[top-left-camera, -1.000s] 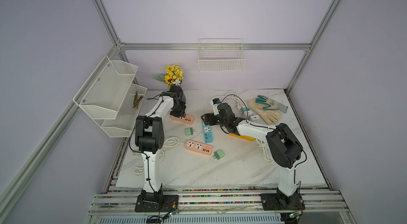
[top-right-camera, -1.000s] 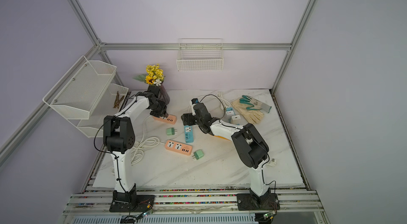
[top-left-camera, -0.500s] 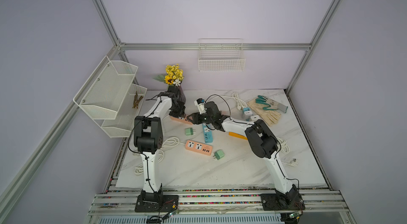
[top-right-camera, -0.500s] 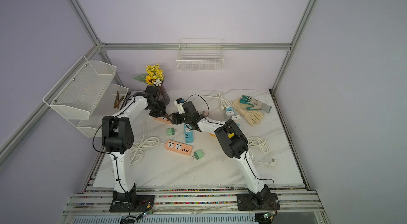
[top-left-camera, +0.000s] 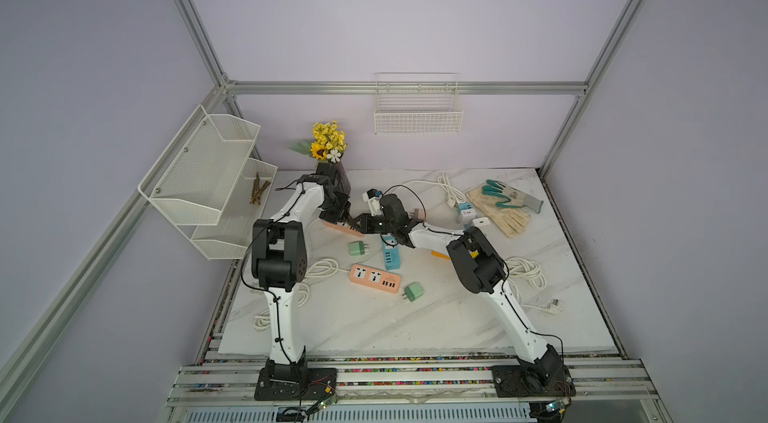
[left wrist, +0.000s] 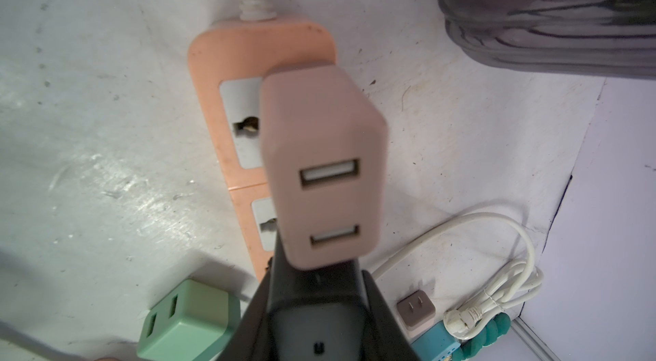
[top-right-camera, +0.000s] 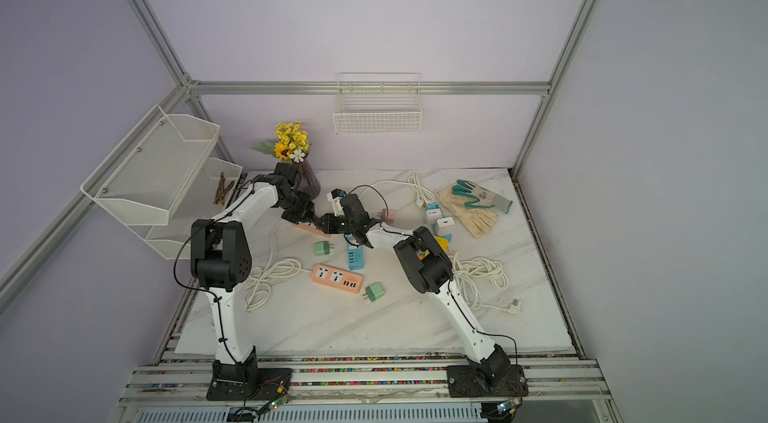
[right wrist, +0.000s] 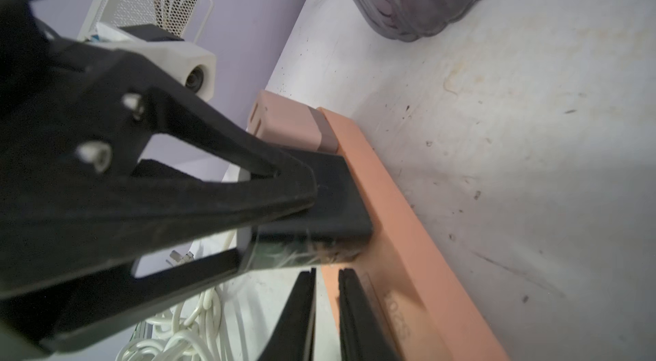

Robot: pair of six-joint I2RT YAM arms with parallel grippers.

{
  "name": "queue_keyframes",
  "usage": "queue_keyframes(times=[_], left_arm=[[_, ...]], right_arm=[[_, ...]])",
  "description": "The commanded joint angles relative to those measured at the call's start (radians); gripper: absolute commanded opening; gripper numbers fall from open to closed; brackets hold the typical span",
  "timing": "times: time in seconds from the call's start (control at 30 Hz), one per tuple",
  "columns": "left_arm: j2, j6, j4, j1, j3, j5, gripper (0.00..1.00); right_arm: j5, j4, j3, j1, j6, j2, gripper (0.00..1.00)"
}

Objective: Pull the plug off the socket
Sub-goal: Remove the plug from the socket.

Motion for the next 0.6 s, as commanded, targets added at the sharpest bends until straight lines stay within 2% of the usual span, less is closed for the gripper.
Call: queue_keyframes(times=[0.0,0.17,0.33,0.57], left_arm=[[-0.024,0.037,-0.040,-0.006,-0.006,0.046,0.02],[-0.008,0.064,-0.087,-0.007,0.085,0.033,0.02],[-0.019,0.079,-0.122,-0.017,0.117,0.003,0.04],[-0.026,0.087,-0.122,-0.021,0.116,0.027,0.06]], right_arm=[[0.076,-0.125,0.042,0.007,0.016,0.045,0.17],[0.171,-0.294,0.034,0.007,0.005,0.066,0.14],[0.277,-0.358,0.005,0.007,-0.007,0.030,0.12],[0.300,-0.416,0.043,0.012,0.005,0.044,0.10]])
